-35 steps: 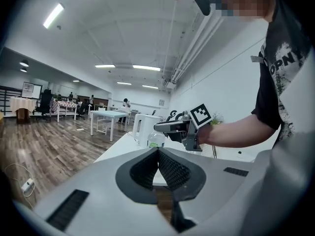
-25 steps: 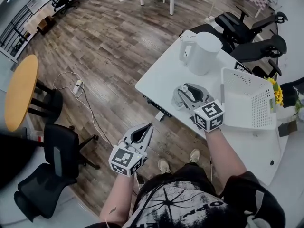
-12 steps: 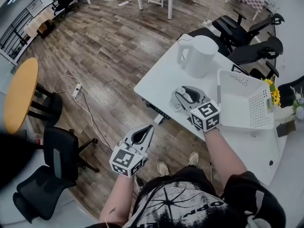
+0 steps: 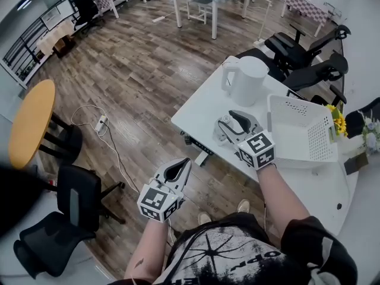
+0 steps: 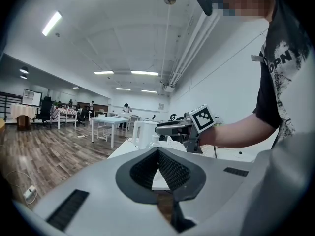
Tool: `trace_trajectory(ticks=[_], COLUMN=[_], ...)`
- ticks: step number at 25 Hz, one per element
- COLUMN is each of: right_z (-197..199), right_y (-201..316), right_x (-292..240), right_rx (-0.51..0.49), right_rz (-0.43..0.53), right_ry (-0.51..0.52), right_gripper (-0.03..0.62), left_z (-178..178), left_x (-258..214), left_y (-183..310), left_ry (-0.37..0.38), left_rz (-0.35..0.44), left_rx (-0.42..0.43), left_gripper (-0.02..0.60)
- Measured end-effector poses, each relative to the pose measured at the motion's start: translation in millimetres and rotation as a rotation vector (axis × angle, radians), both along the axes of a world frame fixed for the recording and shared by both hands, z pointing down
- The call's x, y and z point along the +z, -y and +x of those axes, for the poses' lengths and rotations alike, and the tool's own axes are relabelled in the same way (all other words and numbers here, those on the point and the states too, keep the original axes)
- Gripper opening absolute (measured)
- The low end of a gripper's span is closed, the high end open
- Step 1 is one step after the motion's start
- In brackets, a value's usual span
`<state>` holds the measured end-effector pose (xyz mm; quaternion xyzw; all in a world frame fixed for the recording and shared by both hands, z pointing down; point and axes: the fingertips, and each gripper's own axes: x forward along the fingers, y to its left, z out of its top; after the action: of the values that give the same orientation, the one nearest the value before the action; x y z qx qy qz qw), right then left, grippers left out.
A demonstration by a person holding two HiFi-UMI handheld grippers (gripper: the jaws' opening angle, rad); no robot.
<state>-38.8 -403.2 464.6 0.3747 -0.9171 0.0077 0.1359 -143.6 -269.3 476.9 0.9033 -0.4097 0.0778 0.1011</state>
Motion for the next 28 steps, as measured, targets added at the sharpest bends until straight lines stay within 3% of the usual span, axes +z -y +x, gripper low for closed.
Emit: trace_trajectory(ticks=[7,9,12,18,28], right_z=[-4.8,-7.3,-10.5,-19.6,-14.8], right_y=[-50.3,-67.0,-88.8,-123.0,-145.8], right_x=[-23.1,-21.7,-17.3,-2.2,14.1], right_rx=[-0.074,-0.108,-0.153,-0.219,-0.235], right_rz=[0.044,0.036,0.009,-0.052,-0.075], right_ry=[-0.002,-0.007,0.012,0.051,0.035], right_gripper=[0.177,0.093,0.046,0.026,0.023], left_z=[-1.3,-2.4,-3.5,-8.9,-10.7], left_x=[-14.0,-16.2,-17.5,-11.0,0.9], left_y=[-7.5,-11.3,-16.3,-27.0,-39.1], left_ry=[-0.003,-0.008,-0.010,-0.012,-0.015], left_rz=[0.050,0.057,0.065,0.054,0.026], left_rx=[-0.008,-0.014,-0.023,-0.042,-0.053], left_gripper=[0.010,0.010,0.009,0.009,0.009])
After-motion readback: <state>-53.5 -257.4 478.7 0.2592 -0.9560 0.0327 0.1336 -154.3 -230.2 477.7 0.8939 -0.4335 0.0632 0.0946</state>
